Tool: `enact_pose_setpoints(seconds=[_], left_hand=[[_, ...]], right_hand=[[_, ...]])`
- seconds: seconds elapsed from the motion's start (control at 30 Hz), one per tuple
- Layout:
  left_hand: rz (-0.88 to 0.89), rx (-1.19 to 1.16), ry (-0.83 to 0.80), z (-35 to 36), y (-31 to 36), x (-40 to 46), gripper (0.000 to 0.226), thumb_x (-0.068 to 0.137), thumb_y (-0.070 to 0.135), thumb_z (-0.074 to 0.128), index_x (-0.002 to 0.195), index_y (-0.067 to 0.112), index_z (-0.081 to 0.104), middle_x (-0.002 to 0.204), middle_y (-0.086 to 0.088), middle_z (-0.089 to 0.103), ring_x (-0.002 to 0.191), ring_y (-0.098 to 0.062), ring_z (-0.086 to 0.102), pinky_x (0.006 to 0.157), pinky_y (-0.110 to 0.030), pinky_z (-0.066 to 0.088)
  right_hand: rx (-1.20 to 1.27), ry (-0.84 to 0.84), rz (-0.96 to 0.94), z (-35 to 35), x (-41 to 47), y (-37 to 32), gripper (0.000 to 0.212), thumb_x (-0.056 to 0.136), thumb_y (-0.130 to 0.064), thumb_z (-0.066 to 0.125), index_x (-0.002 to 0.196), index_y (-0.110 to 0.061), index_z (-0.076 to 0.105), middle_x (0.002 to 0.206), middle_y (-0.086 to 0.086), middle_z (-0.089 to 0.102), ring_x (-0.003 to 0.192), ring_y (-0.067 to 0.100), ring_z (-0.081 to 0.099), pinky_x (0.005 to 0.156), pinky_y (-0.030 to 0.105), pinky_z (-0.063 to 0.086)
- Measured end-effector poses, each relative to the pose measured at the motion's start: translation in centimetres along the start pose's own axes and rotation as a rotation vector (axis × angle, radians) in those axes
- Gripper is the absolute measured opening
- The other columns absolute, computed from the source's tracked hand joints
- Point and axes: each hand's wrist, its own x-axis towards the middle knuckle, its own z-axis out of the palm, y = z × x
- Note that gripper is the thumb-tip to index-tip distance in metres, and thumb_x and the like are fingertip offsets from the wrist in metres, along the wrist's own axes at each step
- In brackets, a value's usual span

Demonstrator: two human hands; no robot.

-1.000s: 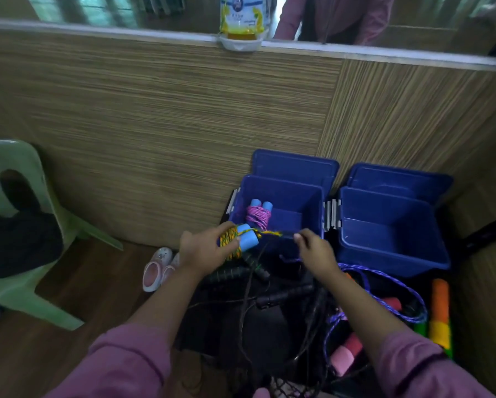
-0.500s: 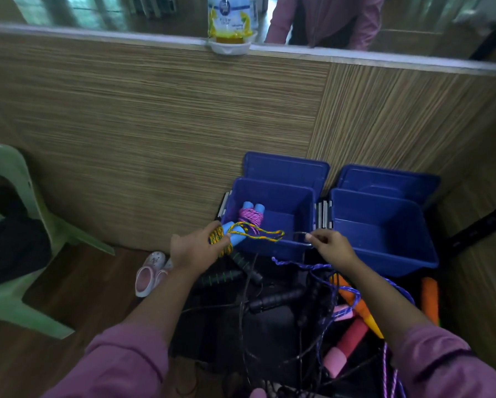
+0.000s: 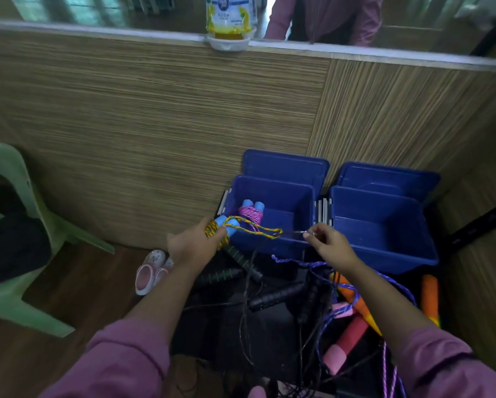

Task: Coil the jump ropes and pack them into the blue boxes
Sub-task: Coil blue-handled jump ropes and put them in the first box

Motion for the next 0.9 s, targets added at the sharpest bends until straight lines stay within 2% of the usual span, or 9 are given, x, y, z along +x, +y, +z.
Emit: enact_pose_setpoints(seconds=[0.13, 0.2, 0.3, 0.37, 0.47, 0.6, 0.73, 0.83, 0.9], left_hand=[[-0.021, -0.011, 0.011, -0.1, -0.1, 0.0, 0.057, 0.087, 0.072, 0.028, 0.130, 0.040, 0.047, 0.105, -0.004, 0.070, 0.103, -0.026, 0.061, 0.089, -0.040, 0.028], [-0.028, -0.025, 0.015, -0.4, 0.3, -0.2, 0.055, 0.088, 0.071, 0.029, 0.128, 0.040, 0.048, 0.104, -0.005, 0.070, 0.101, -0.026, 0.061, 0.089, -0.039, 0.029], [-0.021, -0.025, 0.037, -0.8, 0.7, -0.4, 0.051, 0.088, 0.069, 0.031, 0.124, 0.038, 0.051, 0.100, -0.005, 0.071, 0.098, -0.027, 0.062, 0.087, -0.039, 0.030], [-0.021, -0.043, 0.048, -1.1, 1.1, -0.5, 0.050, 0.089, 0.068, 0.033, 0.123, 0.038, 0.052, 0.101, -0.005, 0.071, 0.099, -0.027, 0.062, 0.088, -0.039, 0.030], [0.010, -0.047, 0.049, -1.4, 1.5, -0.7, 0.048, 0.089, 0.067, 0.033, 0.123, 0.038, 0.052, 0.098, -0.004, 0.071, 0.098, -0.027, 0.062, 0.089, -0.040, 0.029], [0.013, -0.062, 0.043, -1.5, 1.8, -1.0, 0.047, 0.090, 0.066, 0.033, 0.123, 0.038, 0.051, 0.098, -0.005, 0.070, 0.097, -0.027, 0.061, 0.084, -0.038, 0.028], [-0.031, -0.097, 0.033, -1.3, 1.1, -0.8, 0.049, 0.089, 0.066, 0.034, 0.124, 0.038, 0.053, 0.100, -0.004, 0.070, 0.100, -0.027, 0.061, 0.093, -0.040, 0.031], [-0.056, -0.066, 0.020, -1.1, 0.3, -0.5, 0.056, 0.087, 0.071, 0.032, 0.130, 0.040, 0.050, 0.103, -0.004, 0.070, 0.102, -0.027, 0.061, 0.095, -0.040, 0.032], [-0.038, -0.049, 0.017, -1.1, 0.4, -0.6, 0.056, 0.087, 0.071, 0.031, 0.128, 0.040, 0.050, 0.101, -0.003, 0.070, 0.099, -0.026, 0.061, 0.092, -0.040, 0.032]], right_hand=[[-0.314, 0.003, -0.241, -2.4, 1.2, -0.2, 0.013, 0.081, 0.003, 0.066, 0.089, -0.006, 0.060, 0.082, 0.003, 0.048, 0.074, 0.025, 0.052, 0.070, 0.022, 0.036], [-0.445, 0.079, -0.331, -3.3, 2.0, -0.3, 0.008, 0.081, 0.003, 0.068, 0.088, 0.002, 0.065, 0.086, 0.013, 0.052, 0.078, 0.032, 0.056, 0.073, 0.024, 0.038], [-0.557, 0.247, -0.377, -4.1, 2.7, -1.6, 0.010, 0.084, -0.007, 0.068, 0.081, 0.003, 0.068, 0.086, 0.019, 0.052, 0.077, 0.039, 0.056, 0.070, 0.037, 0.047], [-0.647, 0.316, -0.319, -4.8, 2.9, -3.1, 0.027, 0.090, -0.023, 0.063, 0.074, -0.001, 0.066, 0.079, 0.015, 0.048, 0.075, 0.038, 0.053, 0.061, 0.037, 0.044], [-0.737, 0.177, -0.012, -5.8, 3.3, -5.1, 0.049, 0.096, -0.043, 0.049, 0.064, -0.006, 0.049, 0.063, 0.009, 0.046, 0.063, 0.032, 0.051, 0.048, 0.029, 0.032], [-0.570, 0.113, 0.077, -5.6, 3.6, -5.0, 0.055, 0.094, -0.048, 0.051, 0.058, -0.008, 0.041, 0.053, 0.008, 0.043, 0.051, 0.025, 0.044, 0.044, 0.028, 0.028], [-0.423, -0.069, 0.156, -5.6, 3.1, -3.2, 0.057, 0.087, -0.056, 0.056, 0.077, 0.000, 0.058, 0.073, 0.018, 0.058, 0.073, 0.032, 0.057, 0.063, 0.037, 0.046], [-0.053, -0.274, 0.289, -6.5, 2.3, -2.0, 0.053, 0.073, -0.051, 0.075, 0.070, -0.014, 0.037, 0.059, 0.010, 0.035, 0.052, 0.021, 0.037, 0.051, 0.031, 0.032], [0.120, -0.295, 0.309, -7.3, 2.1, -1.4, 0.063, 0.062, -0.045, 0.085, 0.070, -0.020, 0.028, 0.063, 0.007, 0.018, 0.052, 0.018, 0.023, 0.052, 0.034, 0.023]])
